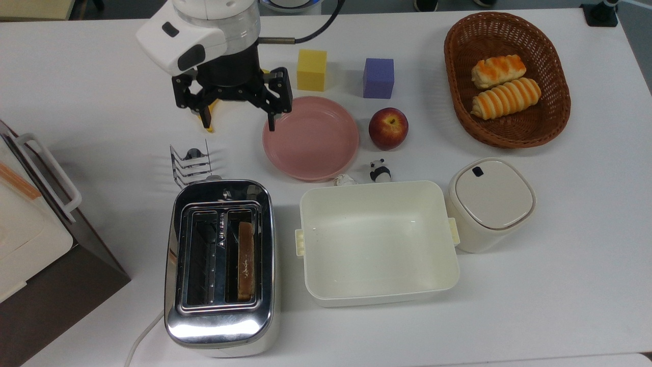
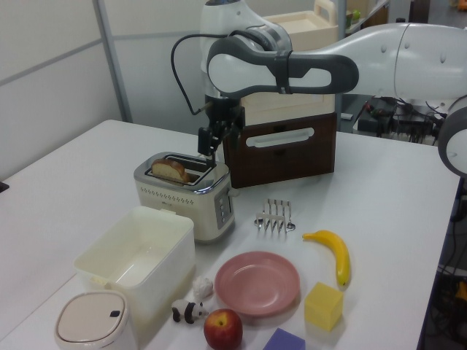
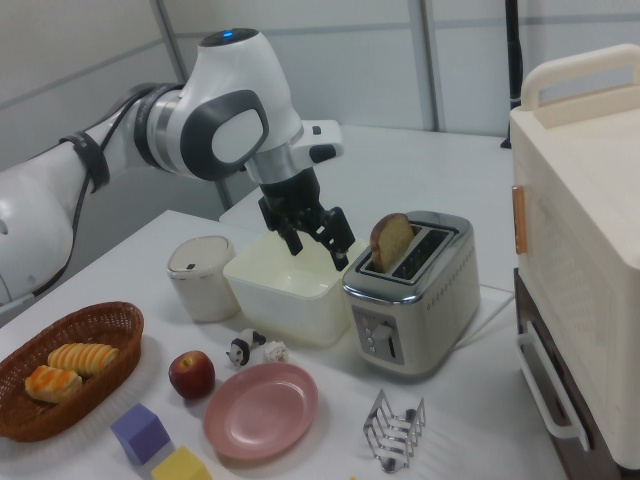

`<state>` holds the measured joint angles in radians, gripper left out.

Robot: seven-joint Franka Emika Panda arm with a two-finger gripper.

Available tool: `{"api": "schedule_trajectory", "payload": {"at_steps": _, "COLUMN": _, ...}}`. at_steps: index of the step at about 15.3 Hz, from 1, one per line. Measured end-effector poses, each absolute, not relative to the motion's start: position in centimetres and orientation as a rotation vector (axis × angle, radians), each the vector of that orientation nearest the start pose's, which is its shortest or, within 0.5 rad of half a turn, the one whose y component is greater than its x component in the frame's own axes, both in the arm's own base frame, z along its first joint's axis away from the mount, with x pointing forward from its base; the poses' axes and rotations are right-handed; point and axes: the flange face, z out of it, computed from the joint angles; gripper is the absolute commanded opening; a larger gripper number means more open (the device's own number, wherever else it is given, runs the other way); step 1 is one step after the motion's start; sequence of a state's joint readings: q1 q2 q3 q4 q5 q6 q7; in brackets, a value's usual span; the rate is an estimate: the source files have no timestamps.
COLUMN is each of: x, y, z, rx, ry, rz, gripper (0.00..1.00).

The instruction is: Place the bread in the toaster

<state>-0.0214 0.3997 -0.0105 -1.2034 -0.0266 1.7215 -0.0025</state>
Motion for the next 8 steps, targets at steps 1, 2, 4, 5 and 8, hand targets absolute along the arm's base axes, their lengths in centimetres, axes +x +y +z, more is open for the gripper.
{"api": "schedule_trajectory", "payload": {"at_steps": 1, "x": 68.1, "y": -2.3, "z": 56.7, "rx": -3.173, "ry": 0.041, "rz": -0.150, "gripper": 1.00}}
{"api": "schedule_trajectory", "payload": {"at_steps": 2, "x": 67.7, "y": -2.3, "z": 56.7, "rx": -3.176, "ry": 0.042, "rz": -0.112, "gripper": 1.00}}
{"api": "schedule_trajectory", "payload": {"at_steps": 4, "x": 67.0, "y": -2.3, "z": 57.1, "rx": -3.180, "ry": 0.044, "rz": -0.064, "gripper": 1.00}}
{"api": "schedule_trajectory", "payload": {"at_steps": 5, "x": 66.7, "y": -2.4, "z": 57.5, "rx": -3.181, "ry": 0.044, "rz": -0.062, "gripper": 1.00}}
{"api": "schedule_trajectory", "payload": {"at_steps": 8, "x": 65.7, "y": -2.3, "z": 58.8, "rx": -3.181, "ry": 0.045, "rz": -0.056, "gripper": 1.00}}
